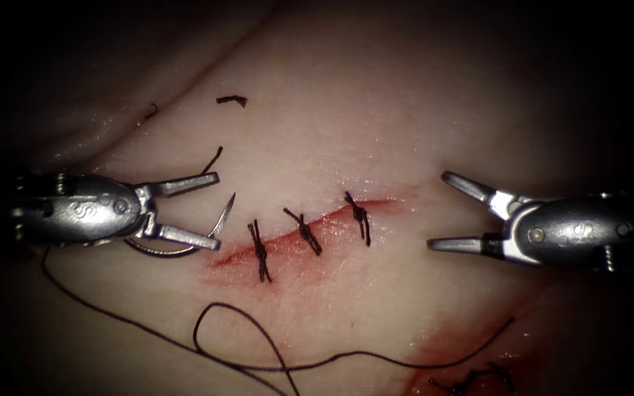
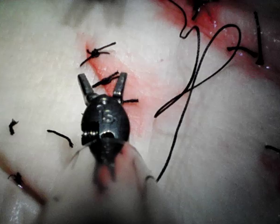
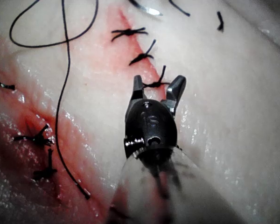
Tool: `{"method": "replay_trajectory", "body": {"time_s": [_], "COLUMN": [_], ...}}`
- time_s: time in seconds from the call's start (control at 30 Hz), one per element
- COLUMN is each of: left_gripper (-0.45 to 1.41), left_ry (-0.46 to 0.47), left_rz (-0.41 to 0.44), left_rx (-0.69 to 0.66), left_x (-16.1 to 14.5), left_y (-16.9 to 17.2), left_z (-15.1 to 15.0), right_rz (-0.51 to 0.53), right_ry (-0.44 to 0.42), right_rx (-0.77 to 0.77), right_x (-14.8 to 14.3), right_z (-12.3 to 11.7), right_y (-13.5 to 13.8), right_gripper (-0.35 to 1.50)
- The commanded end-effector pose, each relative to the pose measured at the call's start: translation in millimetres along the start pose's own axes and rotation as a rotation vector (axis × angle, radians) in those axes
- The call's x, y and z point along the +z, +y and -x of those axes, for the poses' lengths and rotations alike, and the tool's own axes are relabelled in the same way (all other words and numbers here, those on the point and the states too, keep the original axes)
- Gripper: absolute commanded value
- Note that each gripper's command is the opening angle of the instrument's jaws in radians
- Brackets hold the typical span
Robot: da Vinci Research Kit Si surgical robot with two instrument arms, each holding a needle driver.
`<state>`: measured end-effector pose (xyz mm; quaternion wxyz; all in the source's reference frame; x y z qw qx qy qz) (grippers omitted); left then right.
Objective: Wound Closure
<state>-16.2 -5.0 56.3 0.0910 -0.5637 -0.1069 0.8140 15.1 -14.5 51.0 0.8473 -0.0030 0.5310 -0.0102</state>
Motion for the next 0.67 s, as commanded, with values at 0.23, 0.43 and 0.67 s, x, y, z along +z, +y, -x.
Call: {"method": "replay_trajectory", "body": {"time_s": [0.23,0.43,0.67], "left_gripper": [0.54,0.57,0.57], "left_ry": [0.004,-0.001,-0.003], "left_rz": [0.003,-0.007,-0.01], "left_rx": [-0.01,-0.016,-0.021], "left_x": [0.9,1.2,1.2], "left_y": [0.3,0.0,0.0], "left_z": [0.7,0.8,0.9], "right_rz": [-0.007,-0.009,-0.01], "right_ry": [0.008,0.008,0.008], "right_rx": [0.005,0.007,0.007], "right_x": [1.2,1.0,0.9], "right_z": [-0.4,-0.5,-0.5], "right_y": [-0.6,-0.4,-0.3], "right_gripper": [1.25,1.2,1.2]}}
